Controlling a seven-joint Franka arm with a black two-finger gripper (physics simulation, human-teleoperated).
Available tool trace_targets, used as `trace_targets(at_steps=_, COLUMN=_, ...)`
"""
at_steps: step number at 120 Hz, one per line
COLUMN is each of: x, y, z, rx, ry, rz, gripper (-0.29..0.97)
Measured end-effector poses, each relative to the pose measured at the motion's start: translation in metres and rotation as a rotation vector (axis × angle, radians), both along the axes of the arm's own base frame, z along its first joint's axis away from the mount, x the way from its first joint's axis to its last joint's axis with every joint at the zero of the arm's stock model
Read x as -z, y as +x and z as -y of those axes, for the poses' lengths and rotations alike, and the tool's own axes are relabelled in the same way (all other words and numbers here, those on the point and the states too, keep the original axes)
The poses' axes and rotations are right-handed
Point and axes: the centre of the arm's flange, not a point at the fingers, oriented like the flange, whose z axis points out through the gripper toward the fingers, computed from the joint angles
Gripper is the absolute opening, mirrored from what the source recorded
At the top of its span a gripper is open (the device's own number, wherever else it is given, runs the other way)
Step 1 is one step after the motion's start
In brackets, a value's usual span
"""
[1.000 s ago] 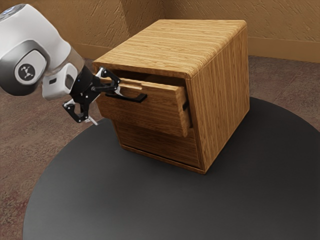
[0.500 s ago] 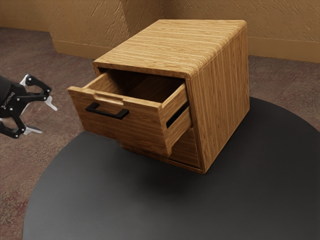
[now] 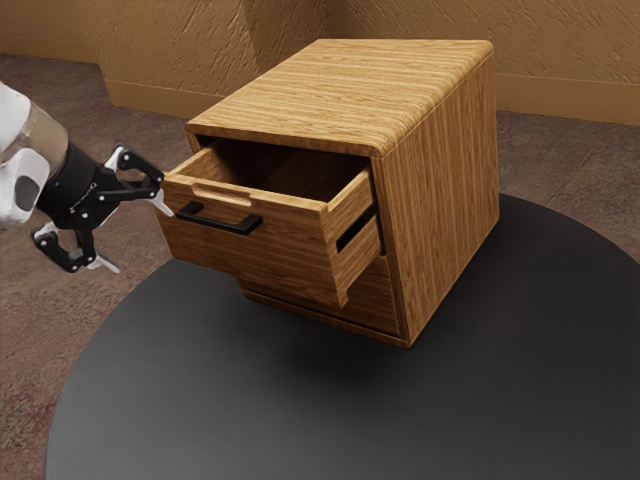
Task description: Pull the drawer handle with one arm to open the drawer
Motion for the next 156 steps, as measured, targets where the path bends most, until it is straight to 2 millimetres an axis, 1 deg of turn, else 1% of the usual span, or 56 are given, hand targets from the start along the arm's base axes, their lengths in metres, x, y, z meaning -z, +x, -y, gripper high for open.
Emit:
trace_targets(at_steps=12, x=0.01, y=0.012, z=0.006, rx=-0.009, ry=0.011, rz=-0.016, gripper=0.67)
trace_targets(at_steps=27, x=0.019, y=0.027, z=0.021, rx=-0.006, ry=0.019, rz=-0.027, gripper=0.68)
trace_targets(at_steps=32, x=0.023, y=0.032, z=0.024, rx=-0.009, ry=0.022, rz=-0.029, gripper=0.72)
trace_targets(at_steps=37, x=0.026, y=0.037, z=0.026, rx=-0.015, ry=0.025, rz=-0.03, gripper=0.81)
trace_targets(at_steps=39, x=0.028, y=0.04, z=0.026, rx=-0.017, ry=0.026, rz=-0.031, gripper=0.82)
trace_targets(at_steps=45, x=0.032, y=0.044, z=0.025, rx=-0.028, ry=0.029, rz=-0.034, gripper=0.8)
trace_targets(at_steps=53, x=0.035, y=0.046, z=0.02, rx=-0.044, ry=0.028, rz=-0.034, gripper=0.69)
trace_targets(at_steps=56, x=0.036, y=0.046, z=0.019, rx=-0.049, ry=0.026, rz=-0.032, gripper=0.68)
trace_targets(at_steps=62, x=0.033, y=0.04, z=0.013, rx=-0.063, ry=0.018, rz=-0.023, gripper=0.68)
trace_targets(at_steps=68, x=0.029, y=0.023, z=0.004, rx=-0.08, ry=0.007, rz=-0.004, gripper=0.63)
trace_targets(at_steps=75, x=0.026, y=-0.002, z=0.004, rx=-0.088, ry=0.004, rz=0.017, gripper=0.55)
trace_targets(at_steps=77, x=0.027, y=-0.008, z=0.005, rx=-0.087, ry=0.004, rz=0.02, gripper=0.59)
trace_targets(at_steps=80, x=0.03, y=-0.016, z=0.007, rx=-0.086, ry=0.003, rz=0.019, gripper=0.69)
trace_targets(at_steps=84, x=0.032, y=-0.027, z=0.01, rx=-0.084, ry=0.004, rz=0.024, gripper=0.69)
trace_targets(at_steps=86, x=0.031, y=-0.031, z=0.012, rx=-0.084, ry=0.004, rz=0.03, gripper=0.64)
trace_targets(at_steps=89, x=0.025, y=-0.04, z=0.012, rx=-0.088, ry=0.007, rz=0.046, gripper=0.6)
trace_targets(at_steps=93, x=0.016, y=-0.052, z=0.01, rx=-0.099, ry=0.008, rz=0.073, gripper=0.62)
trace_targets(at_steps=96, x=0.004, y=-0.063, z=0.007, rx=-0.12, ry=0.017, rz=0.097, gripper=0.63)
trace_targets(at_steps=101, x=-0.027, y=-0.078, z=0.002, rx=-0.151, ry=0.033, rz=0.146, gripper=0.64)
trace_targets(at_steps=108, x=-0.083, y=-0.094, z=0.011, rx=-0.176, ry=0.058, rz=0.216, gripper=0.65)
trace_targets(at_steps=110, x=-0.094, y=-0.096, z=0.01, rx=-0.195, ry=0.057, rz=0.218, gripper=0.65)
trace_targets(at_steps=112, x=-0.101, y=-0.096, z=0.005, rx=-0.223, ry=0.046, rz=0.204, gripper=0.66)
trace_targets(at_steps=115, x=-0.105, y=-0.092, z=-0.003, rx=-0.262, ry=0.025, rz=0.174, gripper=0.66)
trace_targets(at_steps=118, x=-0.111, y=-0.084, z=-0.004, rx=-0.287, ry=0.008, rz=0.147, gripper=0.66)
trace_targets(at_steps=123, x=-0.12, y=-0.052, z=0.004, rx=-0.308, ry=-0.002, rz=0.1, gripper=0.67)
trace_targets(at_steps=128, x=-0.131, y=-0.031, z=0.007, rx=-0.345, ry=-0.007, rz=0.075, gripper=0.67)
trace_targets(at_steps=130, x=-0.137, y=-0.025, z=0.004, rx=-0.368, ry=-0.012, rz=0.071, gripper=0.67)
trace_targets(at_steps=134, x=-0.144, y=-0.012, z=-0.01, rx=-0.423, ry=-0.031, rz=0.06, gripper=0.67)
trace_targets(at_steps=139, x=-0.136, y=0.007, z=-0.026, rx=-0.484, ry=-0.082, rz=0.016, gripper=0.67)
trace_targets(at_steps=141, x=-0.131, y=0.015, z=-0.028, rx=-0.501, ry=-0.098, rz=-0.005, gripper=0.67)
trace_targets(at_steps=145, x=-0.122, y=0.029, z=-0.027, rx=-0.522, ry=-0.12, rz=-0.042, gripper=0.68)
trace_targets(at_steps=149, x=-0.117, y=0.035, z=-0.025, rx=-0.541, ry=-0.143, rz=-0.066, gripper=0.68)
trace_targets(at_steps=156, x=-0.113, y=0.038, z=-0.021, rx=-0.565, ry=-0.173, rz=-0.094, gripper=0.68)
